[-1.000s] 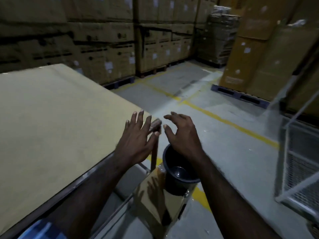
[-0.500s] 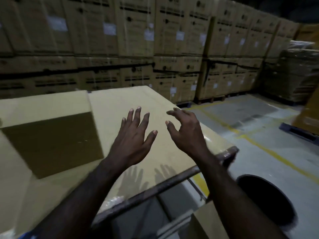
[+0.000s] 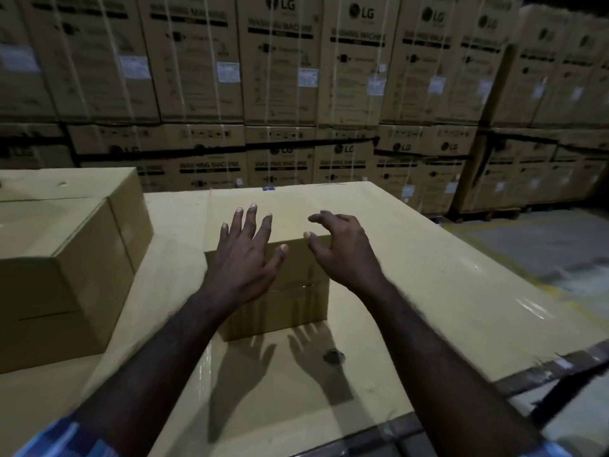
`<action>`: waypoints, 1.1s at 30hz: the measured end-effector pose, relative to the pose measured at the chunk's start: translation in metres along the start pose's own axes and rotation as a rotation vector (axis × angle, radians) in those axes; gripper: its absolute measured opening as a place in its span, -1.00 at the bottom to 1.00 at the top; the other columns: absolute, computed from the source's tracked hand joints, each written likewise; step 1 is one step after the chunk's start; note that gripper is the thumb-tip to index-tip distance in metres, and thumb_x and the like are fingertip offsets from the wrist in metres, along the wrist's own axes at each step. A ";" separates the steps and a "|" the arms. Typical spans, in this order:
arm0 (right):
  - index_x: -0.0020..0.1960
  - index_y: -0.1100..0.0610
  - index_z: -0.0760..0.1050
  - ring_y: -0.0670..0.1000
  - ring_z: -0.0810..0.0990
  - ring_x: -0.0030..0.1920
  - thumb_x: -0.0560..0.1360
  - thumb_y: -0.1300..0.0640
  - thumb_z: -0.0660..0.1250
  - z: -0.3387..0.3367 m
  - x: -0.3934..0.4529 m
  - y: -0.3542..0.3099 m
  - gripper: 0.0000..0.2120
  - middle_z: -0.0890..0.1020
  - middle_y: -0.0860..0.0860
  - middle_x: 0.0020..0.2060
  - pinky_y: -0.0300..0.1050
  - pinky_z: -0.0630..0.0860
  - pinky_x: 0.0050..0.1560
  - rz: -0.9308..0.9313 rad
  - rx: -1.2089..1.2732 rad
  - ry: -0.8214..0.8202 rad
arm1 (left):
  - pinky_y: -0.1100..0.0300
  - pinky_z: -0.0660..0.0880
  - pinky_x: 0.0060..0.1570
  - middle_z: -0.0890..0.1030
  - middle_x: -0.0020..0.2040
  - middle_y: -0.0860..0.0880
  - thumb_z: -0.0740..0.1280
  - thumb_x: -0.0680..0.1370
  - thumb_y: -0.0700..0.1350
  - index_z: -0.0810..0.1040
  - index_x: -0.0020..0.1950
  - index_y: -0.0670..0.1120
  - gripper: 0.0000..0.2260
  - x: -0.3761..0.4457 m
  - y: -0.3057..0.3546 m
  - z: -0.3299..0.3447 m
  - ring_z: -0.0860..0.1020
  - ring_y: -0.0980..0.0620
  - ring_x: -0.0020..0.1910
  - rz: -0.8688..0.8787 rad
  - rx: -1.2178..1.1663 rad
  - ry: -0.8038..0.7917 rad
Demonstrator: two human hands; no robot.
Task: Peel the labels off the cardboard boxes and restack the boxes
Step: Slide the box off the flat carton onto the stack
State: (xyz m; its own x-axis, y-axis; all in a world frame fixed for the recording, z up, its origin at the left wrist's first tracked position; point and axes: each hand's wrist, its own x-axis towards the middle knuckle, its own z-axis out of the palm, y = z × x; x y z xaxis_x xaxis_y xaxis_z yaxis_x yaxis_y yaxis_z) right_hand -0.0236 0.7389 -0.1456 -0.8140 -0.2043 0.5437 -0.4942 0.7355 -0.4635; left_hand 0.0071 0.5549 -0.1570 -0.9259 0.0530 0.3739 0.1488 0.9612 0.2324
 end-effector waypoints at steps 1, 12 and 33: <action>0.35 0.03 0.47 0.01 0.35 0.38 0.57 -0.04 0.28 0.008 0.006 -0.004 -0.63 0.54 -0.03 0.29 0.00 0.44 0.26 0.008 -0.005 -0.021 | -0.03 -0.20 0.51 -0.18 0.59 -0.07 -0.01 0.62 0.23 -0.06 0.60 0.01 -0.38 0.002 -0.010 0.000 -0.24 -0.05 0.56 -0.016 0.012 -0.010; 0.33 0.11 0.45 0.12 0.40 0.33 0.61 -0.18 0.12 0.072 0.052 0.017 -0.53 0.55 0.07 0.27 0.05 0.41 0.27 0.167 -0.194 -0.203 | -0.17 -0.09 0.49 -0.07 0.59 -0.15 -0.05 0.62 0.25 0.06 0.58 0.01 -0.41 0.027 -0.084 0.016 -0.12 -0.18 0.56 -0.165 0.084 -0.172; 0.35 0.01 0.44 0.17 0.46 0.25 0.43 -0.40 0.24 0.056 0.087 0.073 -0.35 0.51 0.10 0.28 0.12 0.48 0.21 0.300 -0.032 -0.123 | -0.14 0.52 0.18 0.43 0.42 -0.13 0.44 0.48 0.09 0.38 0.46 -0.09 -0.39 0.080 -0.050 0.022 0.44 -0.15 0.33 -0.365 -0.676 0.109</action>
State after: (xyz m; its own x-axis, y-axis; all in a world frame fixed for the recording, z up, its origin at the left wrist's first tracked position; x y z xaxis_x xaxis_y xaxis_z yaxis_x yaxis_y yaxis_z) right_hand -0.1481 0.7391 -0.1710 -0.9535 -0.0503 0.2971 -0.2186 0.7941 -0.5671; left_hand -0.0820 0.5168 -0.1586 -0.9230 -0.2959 0.2460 0.0525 0.5365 0.8423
